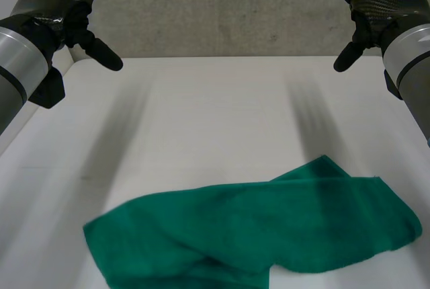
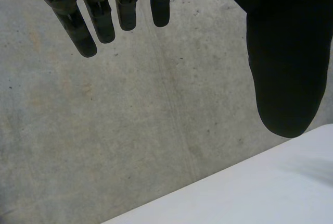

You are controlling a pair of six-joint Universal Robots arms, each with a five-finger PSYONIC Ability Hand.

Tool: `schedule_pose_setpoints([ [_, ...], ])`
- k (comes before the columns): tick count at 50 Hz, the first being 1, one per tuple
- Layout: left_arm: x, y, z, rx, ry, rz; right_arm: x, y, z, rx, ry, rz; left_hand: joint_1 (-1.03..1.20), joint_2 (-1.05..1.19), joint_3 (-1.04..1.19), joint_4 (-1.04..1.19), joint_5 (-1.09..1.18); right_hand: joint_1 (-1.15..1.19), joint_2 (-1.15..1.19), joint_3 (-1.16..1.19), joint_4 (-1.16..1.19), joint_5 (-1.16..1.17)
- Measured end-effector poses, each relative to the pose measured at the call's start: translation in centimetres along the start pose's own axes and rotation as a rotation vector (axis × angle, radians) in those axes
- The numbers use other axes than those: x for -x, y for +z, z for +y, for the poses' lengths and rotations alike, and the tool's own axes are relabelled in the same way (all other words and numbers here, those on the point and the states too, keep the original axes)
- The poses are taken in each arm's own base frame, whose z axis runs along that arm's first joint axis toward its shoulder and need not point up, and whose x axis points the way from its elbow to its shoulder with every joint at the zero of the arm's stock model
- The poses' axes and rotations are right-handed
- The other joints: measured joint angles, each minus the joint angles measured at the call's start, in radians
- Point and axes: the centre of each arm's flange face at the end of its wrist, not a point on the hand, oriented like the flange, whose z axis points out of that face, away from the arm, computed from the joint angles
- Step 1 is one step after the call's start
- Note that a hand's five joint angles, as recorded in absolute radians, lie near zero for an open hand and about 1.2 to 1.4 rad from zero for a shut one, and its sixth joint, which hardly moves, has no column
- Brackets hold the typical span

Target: Fold the towel.

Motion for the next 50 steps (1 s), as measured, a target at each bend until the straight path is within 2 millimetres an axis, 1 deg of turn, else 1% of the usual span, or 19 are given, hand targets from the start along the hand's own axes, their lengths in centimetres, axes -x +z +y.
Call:
schedule_pose_setpoints([
  [5,0.0,0.0,0.1,0.002,0.001,0.0,0.1,0.0,0.1,-0.002,0.0,-0.01,0.0,0.0,0.0,0.0,0.0,0.0,0.0,0.0,0.0,0.0],
  [18,0.0,0.0,0.5,0.018,0.008,0.0,1.5,-0.3,0.1,-0.011,-0.045,-0.158,0.0,0.0,0.0,0.0,0.0,0.0,0.0,0.0,0.0,0.0],
  [19,-0.1,-0.4,1.3,0.068,0.006,0.002,2.0,-0.8,0.7,0.026,-0.112,-0.221,0.0,0.0,0.0,0.0,0.0,0.0,0.0,0.0,0.0,0.0],
  [23,-0.2,-1.2,3.7,0.204,-0.005,0.006,2.5,-1.9,2.1,0.13,-0.205,-0.29,0.0,0.0,0.0,0.0,0.0,0.0,0.0,0.0,0.0,0.0],
  [24,-0.2,-1.2,3.7,0.204,-0.005,0.006,2.5,-1.9,2.1,0.13,-0.205,-0.29,0.0,0.0,0.0,0.0,0.0,0.0,0.0,0.0,0.0,0.0],
  [25,-0.3,-1.5,4.7,0.252,-0.009,0.008,2.6,-2.3,2.6,0.17,-0.23,-0.312,0.0,0.0,0.0,0.0,0.0,0.0,0.0,0.0,0.0,0.0],
  [30,-0.7,-3.1,8.8,0.434,-0.011,0.019,3.1,-4.2,6.3,0.353,-0.315,-0.405,0.0,0.0,0.0,0.0,0.0,0.0,0.0,0.0,0.0,0.0],
  [31,-0.7,-3.1,8.8,0.434,-0.011,0.019,3.1,-4.2,6.3,0.353,-0.315,-0.405,0.0,0.0,0.0,0.0,0.0,0.0,0.0,0.0,0.0,0.0],
  [32,-0.7,-3.7,10.2,0.487,0.001,0.023,3.1,-4.6,7.3,0.391,-0.329,-0.424,0.0,0.0,0.0,0.0,0.0,0.0,0.0,0.0,0.0,0.0],
  [33,-0.7,-3.8,10.6,0.502,0.006,0.025,3.0,-4.8,8.1,0.415,-0.337,-0.434,0.0,0.0,0.0,0.0,0.0,0.0,0.0,0.0,0.0,0.0],
  [34,-0.7,-3.8,10.6,0.502,0.006,0.025,3.0,-4.8,8.1,0.415,-0.337,-0.434,0.0,0.0,0.0,0.0,0.0,0.0,0.0,0.0,0.0,0.0],
  [35,-0.7,-4.6,12.4,0.567,0.034,0.033,2.9,-5.0,8.9,0.438,-0.339,-0.439,0.0,0.0,0.0,0.0,0.0,0.0,0.0,0.0,0.0,0.0],
  [36,-0.7,-4.9,13.1,0.588,0.045,0.036,2.3,-5.3,10.7,0.475,-0.337,-0.438,0.0,0.0,0.0,0.0,0.0,0.0,0.001,0.002,0.0,0.0],
  [37,-0.7,-4.9,13.1,0.588,0.045,0.036,2.3,-5.3,10.7,0.475,-0.337,-0.438,0.0,0.0,0.0,0.0,0.0,0.0,0.001,0.002,0.0,0.0],
  [38,-0.6,-5.4,14.2,0.62,0.064,0.042,1.9,-5.4,11.6,0.488,-0.331,-0.433,0.0,0.0,0.0,0.0,0.0,0.0,0.001,0.003,0.0,0.0],
  [42,-0.6,-6.4,16.5,0.669,0.092,0.053,0.8,-5.6,14.5,0.499,-0.308,-0.409,0.001,0.002,0.0,0.001,0.0,0.004,0.003,0.032,0.003,0.024],
  [46,-0.6,-6.8,17.6,0.683,0.099,0.058,0.4,-5.7,15.7,0.496,-0.298,-0.398,0.004,0.008,0.003,0.008,0.004,0.004,0.003,0.033,0.003,0.025],
  [47,-0.7,-7.0,18.4,0.686,0.101,0.061,0.0,-5.9,16.9,0.494,-0.288,-0.385,0.021,0.034,0.016,0.03,0.02,0.004,0.003,0.033,0.003,0.026],
  [50,-0.7,-7.0,18.9,0.686,0.101,0.063,0.0,-5.9,17.1,0.494,-0.287,-0.384,0.044,0.05,0.033,0.049,0.04,0.004,0.003,0.033,0.003,0.026],
])
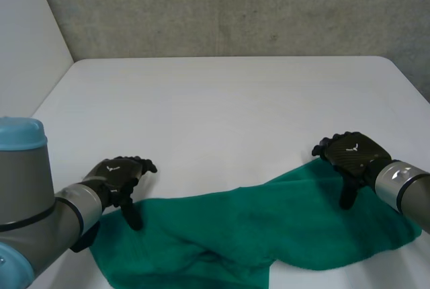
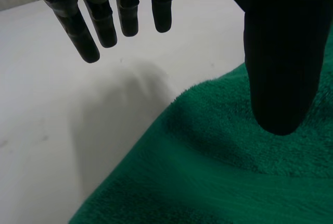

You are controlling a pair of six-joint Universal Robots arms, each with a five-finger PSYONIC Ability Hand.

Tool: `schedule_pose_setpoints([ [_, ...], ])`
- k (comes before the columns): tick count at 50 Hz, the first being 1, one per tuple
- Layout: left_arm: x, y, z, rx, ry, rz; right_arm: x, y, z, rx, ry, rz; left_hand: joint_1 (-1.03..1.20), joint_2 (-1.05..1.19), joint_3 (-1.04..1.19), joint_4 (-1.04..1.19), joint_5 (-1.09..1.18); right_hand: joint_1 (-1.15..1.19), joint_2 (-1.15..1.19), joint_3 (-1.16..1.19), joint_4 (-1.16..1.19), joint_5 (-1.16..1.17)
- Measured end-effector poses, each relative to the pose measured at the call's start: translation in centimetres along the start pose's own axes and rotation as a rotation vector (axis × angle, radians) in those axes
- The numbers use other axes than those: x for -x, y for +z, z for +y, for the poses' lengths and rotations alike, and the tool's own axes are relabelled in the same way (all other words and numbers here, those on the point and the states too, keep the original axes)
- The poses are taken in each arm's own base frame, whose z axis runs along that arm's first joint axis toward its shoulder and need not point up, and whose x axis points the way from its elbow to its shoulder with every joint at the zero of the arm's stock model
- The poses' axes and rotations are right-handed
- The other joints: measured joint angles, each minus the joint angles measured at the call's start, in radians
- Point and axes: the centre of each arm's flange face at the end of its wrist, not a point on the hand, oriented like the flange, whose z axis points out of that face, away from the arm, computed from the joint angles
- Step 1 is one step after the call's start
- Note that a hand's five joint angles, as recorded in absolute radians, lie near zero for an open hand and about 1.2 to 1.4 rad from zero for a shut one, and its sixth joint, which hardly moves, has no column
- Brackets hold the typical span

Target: Fold the towel.

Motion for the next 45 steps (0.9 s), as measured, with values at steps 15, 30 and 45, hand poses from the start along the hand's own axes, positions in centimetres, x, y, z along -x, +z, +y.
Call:
schedule_pose_setpoints([
  [15,-1.2,2.0,1.9,0.024,0.016,0.04,-0.2,0.6,1.0,0.004,0.015,0.013,0.189,0.187,0.187,0.184,0.186,0.0,0.0,0.0,0.0,0.0],
  [30,-2.0,2.5,0.9,-0.064,0.045,0.045,-0.5,0.6,1.0,0.006,0.024,0.027,0.87,0.93,0.929,0.928,0.879,-0.002,0.0,-0.002,-0.001,-0.007],
  [45,-2.5,-2.3,-7.5,-0.389,0.08,0.035,-1.7,0.7,-1.7,0.017,0.2,-0.036,0.87,0.931,0.929,0.929,0.878,-0.003,-0.003,-0.032,-0.006,-0.026],
])
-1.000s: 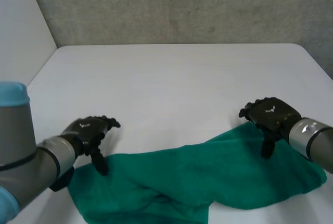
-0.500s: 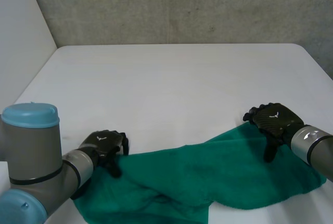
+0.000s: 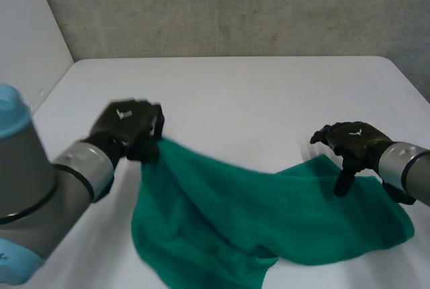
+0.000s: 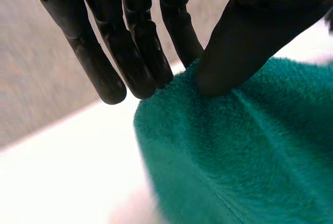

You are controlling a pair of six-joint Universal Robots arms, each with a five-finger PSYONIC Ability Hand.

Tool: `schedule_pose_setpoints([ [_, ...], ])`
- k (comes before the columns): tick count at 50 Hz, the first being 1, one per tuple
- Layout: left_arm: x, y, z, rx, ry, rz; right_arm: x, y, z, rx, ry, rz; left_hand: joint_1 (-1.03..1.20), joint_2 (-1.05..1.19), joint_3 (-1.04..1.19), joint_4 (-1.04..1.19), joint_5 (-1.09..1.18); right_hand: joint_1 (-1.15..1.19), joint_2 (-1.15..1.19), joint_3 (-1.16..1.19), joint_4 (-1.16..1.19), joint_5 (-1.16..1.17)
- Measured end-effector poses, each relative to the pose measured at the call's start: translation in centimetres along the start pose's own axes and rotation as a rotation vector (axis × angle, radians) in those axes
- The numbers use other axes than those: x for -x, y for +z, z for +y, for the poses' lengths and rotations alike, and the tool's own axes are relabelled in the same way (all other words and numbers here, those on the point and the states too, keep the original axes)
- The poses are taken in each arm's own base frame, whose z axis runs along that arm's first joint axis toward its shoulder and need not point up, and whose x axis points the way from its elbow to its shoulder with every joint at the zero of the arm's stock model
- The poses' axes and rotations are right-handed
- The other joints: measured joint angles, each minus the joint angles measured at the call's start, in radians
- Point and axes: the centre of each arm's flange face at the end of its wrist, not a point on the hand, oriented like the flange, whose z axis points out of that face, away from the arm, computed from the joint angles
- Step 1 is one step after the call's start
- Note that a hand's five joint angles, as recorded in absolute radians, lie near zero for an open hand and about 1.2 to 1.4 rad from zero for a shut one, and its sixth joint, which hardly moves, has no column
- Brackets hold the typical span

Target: Fold the towel.

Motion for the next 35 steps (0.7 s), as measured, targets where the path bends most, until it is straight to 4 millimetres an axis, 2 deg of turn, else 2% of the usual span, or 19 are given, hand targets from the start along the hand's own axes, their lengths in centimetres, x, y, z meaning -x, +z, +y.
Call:
schedule_pose_setpoints([
  [6,0.3,-2.4,-4.5,-0.162,0.014,-0.014,1.1,1.2,-0.9,0.042,0.142,-0.169,0.0,0.001,0.002,0.0,0.0,0.0,0.0,0.0,0.0,0.0],
  [12,0.4,-3.8,-6.5,-0.241,0.021,-0.022,3.0,2.8,-1.0,0.058,0.171,-0.269,0.0,0.002,0.002,0.0,0.0,0.0,0.0,0.0,0.0,0.0],
  [15,0.4,-4.1,-7.1,-0.267,0.024,-0.024,4.2,4.1,-1.0,0.062,0.187,-0.306,0.0,0.002,0.002,0.001,0.0,0.12,0.136,0.145,0.13,0.129],
  [16,0.4,-4.1,-7.2,-0.275,0.024,-0.024,4.3,4.4,-1.0,0.061,0.19,-0.31,0.0,0.002,0.002,0.001,0.0,0.252,0.265,0.275,0.258,0.252],
  [17,0.4,-4.1,-7.4,-0.281,0.025,-0.025,4.6,4.9,-1.1,0.056,0.197,-0.316,0.0,0.003,0.002,0.003,0.0,0.523,0.569,0.547,0.527,0.508],
  [18,0.4,-3.9,-7.6,-0.293,0.026,-0.025,4.7,5.6,-1.5,0.039,0.208,-0.318,0.0,0.004,0.002,0.004,0.0,0.696,0.79,0.766,0.749,0.723],
  [19,0.4,-3.9,-7.6,-0.293,0.026,-0.025,4.7,5.6,-1.5,0.039,0.208,-0.318,0.0,0.004,0.002,0.004,0.0,0.696,0.79,0.766,0.749,0.723],
  [20,0.5,-3.8,-7.7,-0.3,0.027,-0.026,4.7,5.9,-1.9,0.024,0.214,-0.315,0.0,0.004,0.003,0.004,0.0,0.772,0.91,0.904,0.89,0.866],
  [25,1.0,-1.1,-9.5,-0.381,0.039,-0.042,2.7,6.8,-6.5,-0.149,0.233,-0.251,0.0,0.005,0.006,0.004,0.0,0.785,0.954,0.967,0.959,0.928],
  [26,1.0,-1.1,-9.5,-0.381,0.039,-0.042,2.7,6.8,-6.5,-0.149,0.233,-0.251,0.0,0.005,0.006,0.004,0.0,0.785,0.954,0.967,0.959,0.928],
  [27,1.5,0.5,-11.2,-0.443,0.056,-0.062,0.9,6.4,-10.4,-0.295,0.217,-0.184,0.0,0.006,0.006,0.005,0.0,0.786,0.956,0.967,0.959,0.929],
  [29,1.9,1.4,-12.9,-0.501,0.078,-0.086,-0.3,5.6,-13.1,-0.403,0.198,-0.127,0.0,0.006,0.007,0.005,0.0,0.786,0.957,0.967,0.96,0.93],
  [30,1.9,1.4,-12.9,-0.501,0.078,-0.086,-0.3,5.6,-13.1,-0.403,0.198,-0.127,0.0,0.006,0.007,0.005,0.0,0.786,0.957,0.967,0.96,0.93],
  [31,2.5,2.0,-15.0,-0.576,0.106,-0.122,-1.2,4.7,-15.1,-0.484,0.183,-0.084,0.0,0.007,0.007,0.005,0.0,0.786,0.957,0.967,0.96,0.93],
  [32,3.1,2.4,-17.3,-0.66,0.136,-0.17,-3.0,1.7,-19.7,-0.688,0.144,0.023,0.0,0.007,0.007,0.005,0.0,0.786,0.957,0.967,0.96,0.93],
  [34,3.8,2.5,-19.8,-0.759,0.164,-0.232,-4.2,-1.4,-23.2,-0.857,0.109,0.108,0.0,0.007,0.007,0.005,0.0,0.786,0.957,0.967,0.96,0.93],
  [35,4.0,2.4,-20.6,-0.797,0.174,-0.256,-4.5,-2.5,-24.1,-0.909,0.099,0.133,0.0,0.007,0.007,0.005,0.0,0.786,0.957,0.967,0.96,0.93],
])
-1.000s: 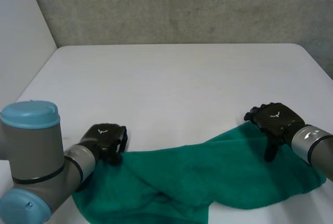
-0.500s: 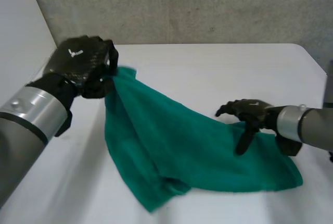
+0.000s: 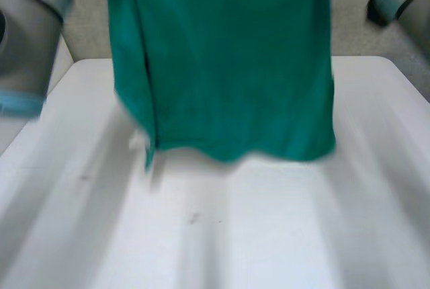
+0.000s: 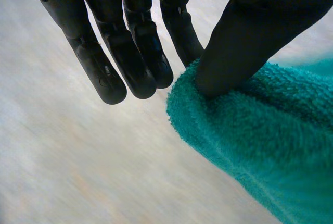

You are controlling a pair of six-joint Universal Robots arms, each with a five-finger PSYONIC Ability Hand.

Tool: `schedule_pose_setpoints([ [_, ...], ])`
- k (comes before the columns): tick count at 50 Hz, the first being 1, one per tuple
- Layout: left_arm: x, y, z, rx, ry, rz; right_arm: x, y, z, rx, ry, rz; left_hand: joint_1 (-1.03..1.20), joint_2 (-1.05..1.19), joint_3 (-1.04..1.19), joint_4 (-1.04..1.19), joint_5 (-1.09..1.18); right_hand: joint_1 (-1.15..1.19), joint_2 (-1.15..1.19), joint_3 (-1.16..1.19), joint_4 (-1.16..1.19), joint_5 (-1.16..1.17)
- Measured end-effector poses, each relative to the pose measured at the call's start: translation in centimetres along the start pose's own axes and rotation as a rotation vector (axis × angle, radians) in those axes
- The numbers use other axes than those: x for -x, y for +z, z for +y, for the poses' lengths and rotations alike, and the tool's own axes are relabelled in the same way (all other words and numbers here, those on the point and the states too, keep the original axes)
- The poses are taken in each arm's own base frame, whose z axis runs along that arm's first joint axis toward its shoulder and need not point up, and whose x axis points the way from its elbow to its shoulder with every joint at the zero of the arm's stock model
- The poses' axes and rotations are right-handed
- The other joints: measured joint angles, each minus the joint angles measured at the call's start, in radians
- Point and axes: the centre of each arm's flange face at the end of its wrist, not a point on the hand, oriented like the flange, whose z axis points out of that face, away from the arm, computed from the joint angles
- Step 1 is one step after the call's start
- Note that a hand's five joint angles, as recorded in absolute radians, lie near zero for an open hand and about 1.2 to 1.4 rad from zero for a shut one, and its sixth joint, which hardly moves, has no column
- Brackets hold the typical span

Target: Fold the towel.

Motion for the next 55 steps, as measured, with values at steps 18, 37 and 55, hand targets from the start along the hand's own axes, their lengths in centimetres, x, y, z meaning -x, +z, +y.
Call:
schedule_pose_setpoints([
  [18,-2.0,-5.6,6.8,0.139,0.063,0.005,2.1,-5.3,1.6,0.084,-0.135,-0.027,0.0,0.0,0.0,0.0,0.0,0.0,0.0,0.0,0.0,0.004],
  [37,-6.7,-22.8,19.6,0.84,0.077,0.282,7.9,-16.6,22.1,0.818,-0.037,-0.209,0.0,-0.018,-0.015,-0.017,0.0,0.0,0.0,0.007,0.0,0.009],
  [55,-1.3,-19.8,16.7,0.887,-0.06,0.167,7.6,-16.5,20.5,0.782,-0.032,-0.197,-0.636,-0.708,-0.7,-0.714,-0.661,0.0,0.0,0.007,0.0,0.009],
])
